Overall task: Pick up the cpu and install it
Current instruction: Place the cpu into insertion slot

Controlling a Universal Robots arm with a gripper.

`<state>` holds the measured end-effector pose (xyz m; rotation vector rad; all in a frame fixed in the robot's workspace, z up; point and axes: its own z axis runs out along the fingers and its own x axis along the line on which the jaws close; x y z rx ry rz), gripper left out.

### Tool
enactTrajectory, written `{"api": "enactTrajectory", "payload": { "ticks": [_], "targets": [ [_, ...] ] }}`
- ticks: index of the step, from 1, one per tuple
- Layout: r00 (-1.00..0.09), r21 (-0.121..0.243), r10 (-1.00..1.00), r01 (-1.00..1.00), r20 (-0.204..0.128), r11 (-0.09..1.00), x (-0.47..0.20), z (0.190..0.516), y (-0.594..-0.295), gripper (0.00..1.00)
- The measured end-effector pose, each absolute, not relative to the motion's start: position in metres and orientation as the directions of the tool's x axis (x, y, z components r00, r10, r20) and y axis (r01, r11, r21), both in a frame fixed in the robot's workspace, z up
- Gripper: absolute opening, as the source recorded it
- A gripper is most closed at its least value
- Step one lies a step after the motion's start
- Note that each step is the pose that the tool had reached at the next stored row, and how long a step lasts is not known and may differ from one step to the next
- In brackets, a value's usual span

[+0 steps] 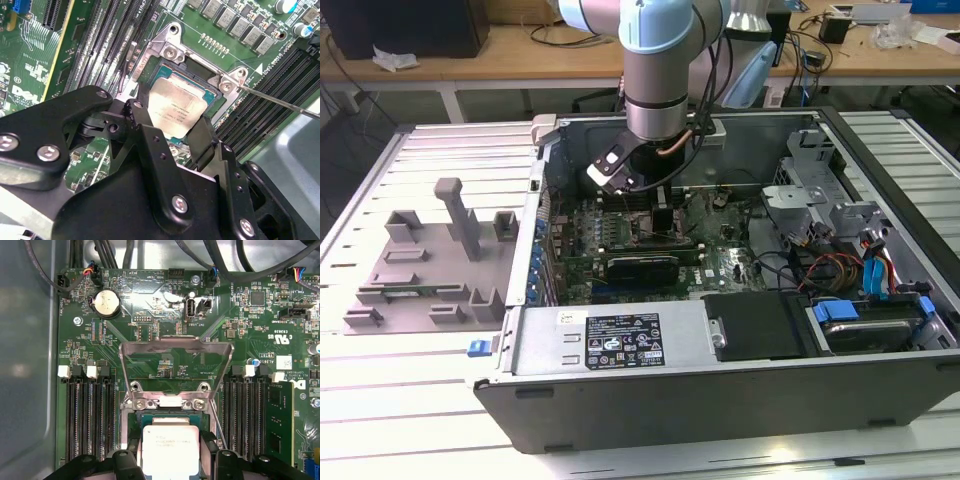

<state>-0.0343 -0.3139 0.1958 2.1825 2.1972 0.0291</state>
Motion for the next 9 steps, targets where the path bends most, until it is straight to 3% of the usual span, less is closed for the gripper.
{"api": "enactTrajectory", "payload": {
  "ticks": [5,6,9],
  "targets": [
    [-0.006,0.045,1.0,0.999,-0.018,0.007,-0.0343,0.1954,-0.3139,0.55],
    [-0.006,0.045,1.0,0.999,-0.017,0.007,-0.0343,0.1953,-0.3138,0.62],
    [-0.006,0.045,1.0,0.999,-0.018,0.007,-0.0343,0.1956,-0.3139,0.62]
  ]
}}
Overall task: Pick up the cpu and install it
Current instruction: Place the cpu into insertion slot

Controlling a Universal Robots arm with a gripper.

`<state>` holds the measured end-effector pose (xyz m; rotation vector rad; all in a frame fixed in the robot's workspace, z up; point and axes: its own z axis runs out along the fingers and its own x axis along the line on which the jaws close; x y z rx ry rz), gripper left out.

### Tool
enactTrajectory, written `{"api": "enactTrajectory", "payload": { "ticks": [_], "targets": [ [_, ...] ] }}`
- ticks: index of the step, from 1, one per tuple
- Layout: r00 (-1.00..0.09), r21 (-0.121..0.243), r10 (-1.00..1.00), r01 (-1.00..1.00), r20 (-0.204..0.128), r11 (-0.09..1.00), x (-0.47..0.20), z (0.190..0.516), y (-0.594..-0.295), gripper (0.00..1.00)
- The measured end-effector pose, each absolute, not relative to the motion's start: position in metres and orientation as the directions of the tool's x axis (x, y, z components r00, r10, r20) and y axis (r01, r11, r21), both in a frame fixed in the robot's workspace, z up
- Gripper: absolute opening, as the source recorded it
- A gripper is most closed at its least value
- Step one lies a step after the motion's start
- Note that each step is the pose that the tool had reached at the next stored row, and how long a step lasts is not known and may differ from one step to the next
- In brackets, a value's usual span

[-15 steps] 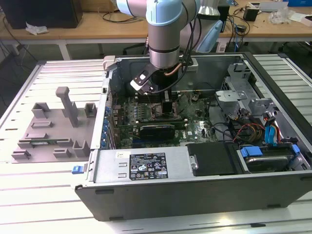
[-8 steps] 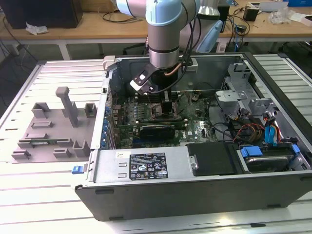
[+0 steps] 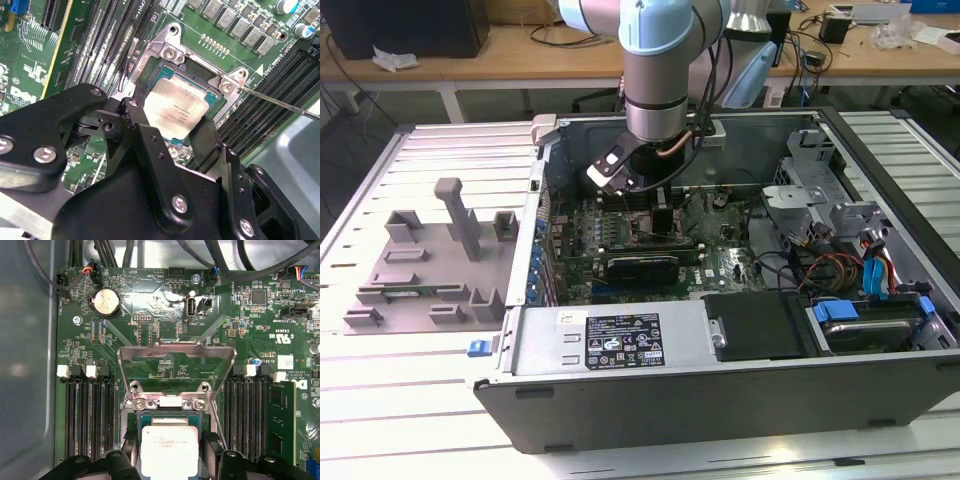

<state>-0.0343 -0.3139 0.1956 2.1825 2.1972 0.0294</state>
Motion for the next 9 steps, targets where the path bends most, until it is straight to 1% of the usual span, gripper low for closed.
{"api": "enactTrajectory", "payload": {
  "ticks": [9],
  "targets": [
    [-0.006,0.045,1.0,0.999,-0.018,0.007,-0.034,0.212,-0.314,0.62]
  ]
}}
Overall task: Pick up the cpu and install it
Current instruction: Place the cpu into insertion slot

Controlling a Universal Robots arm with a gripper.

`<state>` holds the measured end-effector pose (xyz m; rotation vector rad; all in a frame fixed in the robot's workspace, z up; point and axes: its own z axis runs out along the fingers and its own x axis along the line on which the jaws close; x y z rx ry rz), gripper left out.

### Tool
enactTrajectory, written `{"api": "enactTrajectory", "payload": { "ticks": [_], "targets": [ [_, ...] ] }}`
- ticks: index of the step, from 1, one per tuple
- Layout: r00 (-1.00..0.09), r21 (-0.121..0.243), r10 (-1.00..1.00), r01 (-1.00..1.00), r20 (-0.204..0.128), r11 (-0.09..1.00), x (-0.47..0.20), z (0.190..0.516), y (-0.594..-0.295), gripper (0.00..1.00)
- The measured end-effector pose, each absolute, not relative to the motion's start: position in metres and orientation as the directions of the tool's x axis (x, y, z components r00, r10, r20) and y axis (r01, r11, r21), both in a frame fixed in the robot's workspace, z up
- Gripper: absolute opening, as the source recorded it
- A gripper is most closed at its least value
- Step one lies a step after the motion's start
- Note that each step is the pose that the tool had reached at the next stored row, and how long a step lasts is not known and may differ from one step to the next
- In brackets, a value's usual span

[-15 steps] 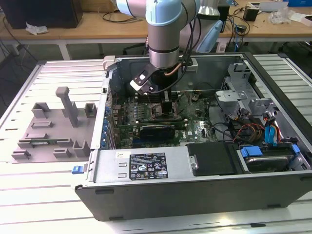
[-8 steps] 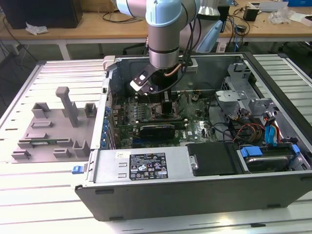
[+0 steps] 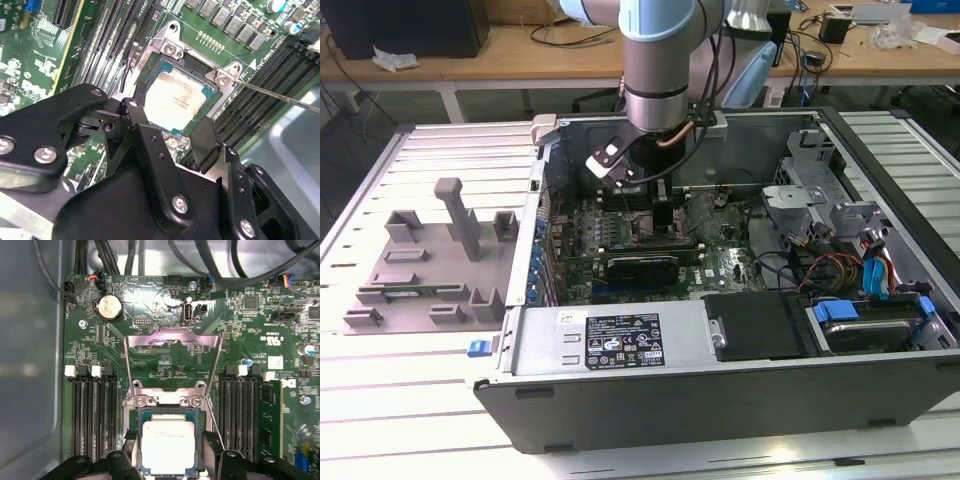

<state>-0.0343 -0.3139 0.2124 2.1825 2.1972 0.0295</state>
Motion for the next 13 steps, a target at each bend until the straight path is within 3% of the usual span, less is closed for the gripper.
{"api": "enactTrajectory", "payload": {
  "ticks": [9,11,12,13],
  "targets": [
    [-0.006,0.045,1.0,0.999,-0.019,0.007,-0.0343,0.2243,-0.3139,0.6],
    [-0.006,0.045,1.0,0.999,-0.019,0.007,-0.0343,0.2243,-0.3139,0.41],
    [-0.006,0.045,1.0,0.999,-0.019,0.007,-0.0343,0.2243,-0.3139,0.41],
    [-0.006,0.045,1.0,0.999,-0.019,0.007,-0.0343,0.2243,-0.3139,0.29]
  ]
}}
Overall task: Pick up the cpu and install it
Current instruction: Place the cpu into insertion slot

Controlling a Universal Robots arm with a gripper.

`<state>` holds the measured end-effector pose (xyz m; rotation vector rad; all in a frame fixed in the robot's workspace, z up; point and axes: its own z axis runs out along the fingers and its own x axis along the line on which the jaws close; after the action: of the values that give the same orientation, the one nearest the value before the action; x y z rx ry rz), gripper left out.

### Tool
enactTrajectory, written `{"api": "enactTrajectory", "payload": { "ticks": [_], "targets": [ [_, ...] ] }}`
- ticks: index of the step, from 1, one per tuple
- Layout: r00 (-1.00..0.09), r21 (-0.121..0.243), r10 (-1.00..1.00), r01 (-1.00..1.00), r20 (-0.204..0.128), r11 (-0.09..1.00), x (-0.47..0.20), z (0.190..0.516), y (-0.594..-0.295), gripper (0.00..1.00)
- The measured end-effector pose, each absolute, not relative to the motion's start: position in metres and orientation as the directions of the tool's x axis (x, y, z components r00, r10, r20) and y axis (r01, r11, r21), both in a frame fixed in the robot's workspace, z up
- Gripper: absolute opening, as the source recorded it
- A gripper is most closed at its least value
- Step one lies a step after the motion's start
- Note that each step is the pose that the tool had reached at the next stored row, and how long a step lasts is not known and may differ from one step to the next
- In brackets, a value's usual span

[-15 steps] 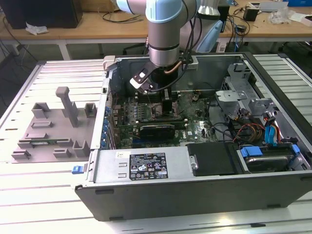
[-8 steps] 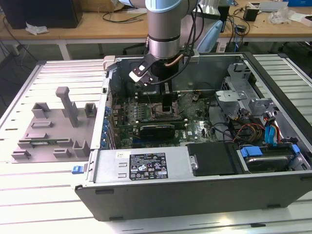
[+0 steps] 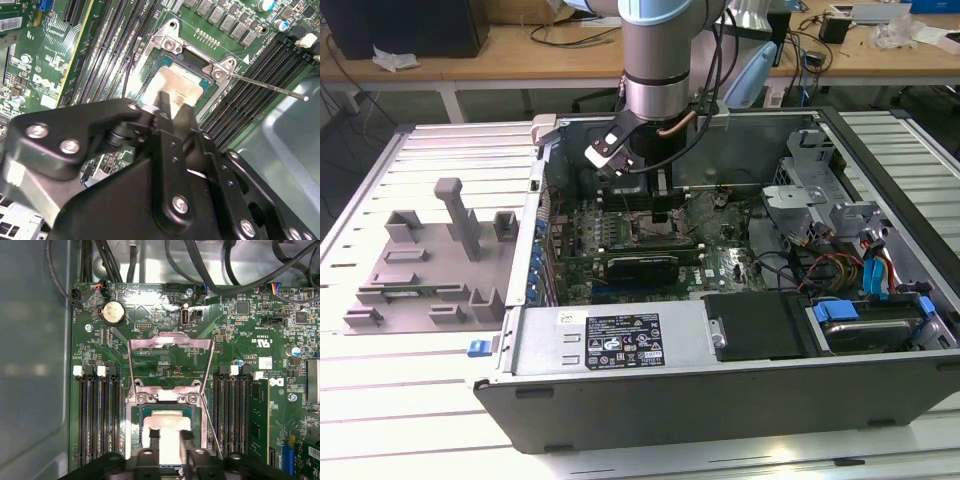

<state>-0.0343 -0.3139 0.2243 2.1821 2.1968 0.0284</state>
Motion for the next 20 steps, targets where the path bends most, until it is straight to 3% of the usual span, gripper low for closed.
{"api": "enactTrajectory", "payload": {
  "ticks": [4,20],
  "targets": [
    [-0.006,0.045,1.0,0.999,-0.019,0.007,-0.0343,0.2243,-0.3139,0.11],
    [-0.006,0.045,1.0,0.999,-0.02,0.007,-0.0343,0.2146,-0.3139,0.11]
  ]
}}
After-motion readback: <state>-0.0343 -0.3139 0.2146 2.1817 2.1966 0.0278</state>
